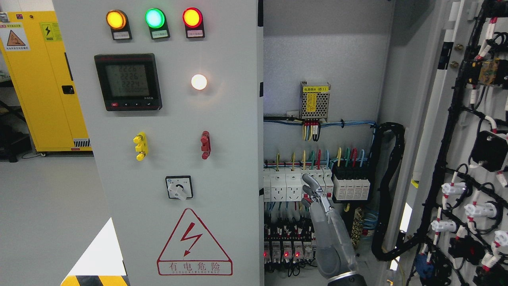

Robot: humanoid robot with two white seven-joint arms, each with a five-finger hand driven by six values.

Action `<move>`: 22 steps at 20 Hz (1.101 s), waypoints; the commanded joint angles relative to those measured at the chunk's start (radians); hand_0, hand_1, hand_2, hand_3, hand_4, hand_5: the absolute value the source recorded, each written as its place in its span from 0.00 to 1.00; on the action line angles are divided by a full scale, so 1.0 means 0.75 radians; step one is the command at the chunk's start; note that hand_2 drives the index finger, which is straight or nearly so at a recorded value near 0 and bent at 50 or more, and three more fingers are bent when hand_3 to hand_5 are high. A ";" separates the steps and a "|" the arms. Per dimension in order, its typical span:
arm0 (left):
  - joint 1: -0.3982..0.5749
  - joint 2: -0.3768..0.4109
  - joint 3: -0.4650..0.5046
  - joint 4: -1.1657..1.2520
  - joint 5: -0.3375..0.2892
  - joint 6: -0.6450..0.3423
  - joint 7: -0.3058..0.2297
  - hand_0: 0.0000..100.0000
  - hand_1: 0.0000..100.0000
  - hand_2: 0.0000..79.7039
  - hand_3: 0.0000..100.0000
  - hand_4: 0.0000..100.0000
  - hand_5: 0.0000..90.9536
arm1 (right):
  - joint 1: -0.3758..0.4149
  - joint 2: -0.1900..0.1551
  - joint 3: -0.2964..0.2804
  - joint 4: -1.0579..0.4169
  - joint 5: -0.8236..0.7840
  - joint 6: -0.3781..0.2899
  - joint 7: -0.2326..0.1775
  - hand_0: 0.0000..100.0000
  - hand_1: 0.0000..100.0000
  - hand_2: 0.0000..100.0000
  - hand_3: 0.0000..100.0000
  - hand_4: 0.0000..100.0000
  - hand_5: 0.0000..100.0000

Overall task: Open door with both hands
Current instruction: 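Raise right hand into the gap beside the indicator-light door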

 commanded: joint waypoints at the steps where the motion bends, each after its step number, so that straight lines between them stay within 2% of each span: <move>1: 0.000 0.000 0.000 0.000 0.001 0.003 -0.001 0.26 0.02 0.00 0.00 0.00 0.00 | -0.140 0.016 -0.035 0.254 -0.041 0.000 0.003 0.21 0.07 0.00 0.00 0.00 0.00; 6: -0.004 0.000 0.000 0.000 0.001 0.003 -0.001 0.26 0.02 0.00 0.00 0.00 0.00 | -0.246 0.018 -0.035 0.366 -0.061 0.000 0.005 0.21 0.07 0.00 0.00 0.00 0.00; 9: -0.004 0.000 0.000 0.000 0.001 0.003 -0.003 0.26 0.03 0.00 0.00 0.00 0.00 | -0.291 0.010 -0.035 0.426 -0.137 0.025 0.056 0.21 0.07 0.00 0.00 0.00 0.00; 14: -0.004 0.000 0.000 0.000 0.001 0.003 -0.003 0.26 0.03 0.00 0.00 0.00 0.00 | -0.320 0.016 -0.017 0.428 -0.143 0.053 0.060 0.21 0.07 0.00 0.00 0.00 0.00; 18: -0.004 0.000 0.000 0.000 0.001 0.003 -0.003 0.26 0.03 0.00 0.00 0.00 0.00 | -0.367 0.016 -0.035 0.475 -0.147 0.058 0.063 0.21 0.07 0.00 0.00 0.00 0.00; 21: -0.004 0.000 0.000 0.000 0.001 0.003 -0.003 0.26 0.03 0.00 0.00 0.00 0.00 | -0.383 0.002 -0.031 0.499 -0.220 0.060 0.124 0.21 0.07 0.00 0.00 0.00 0.00; 22: -0.008 0.000 0.000 0.000 0.001 0.003 -0.003 0.26 0.03 0.00 0.00 0.00 0.00 | -0.396 0.002 -0.033 0.505 -0.229 0.060 0.124 0.21 0.07 0.00 0.00 0.00 0.00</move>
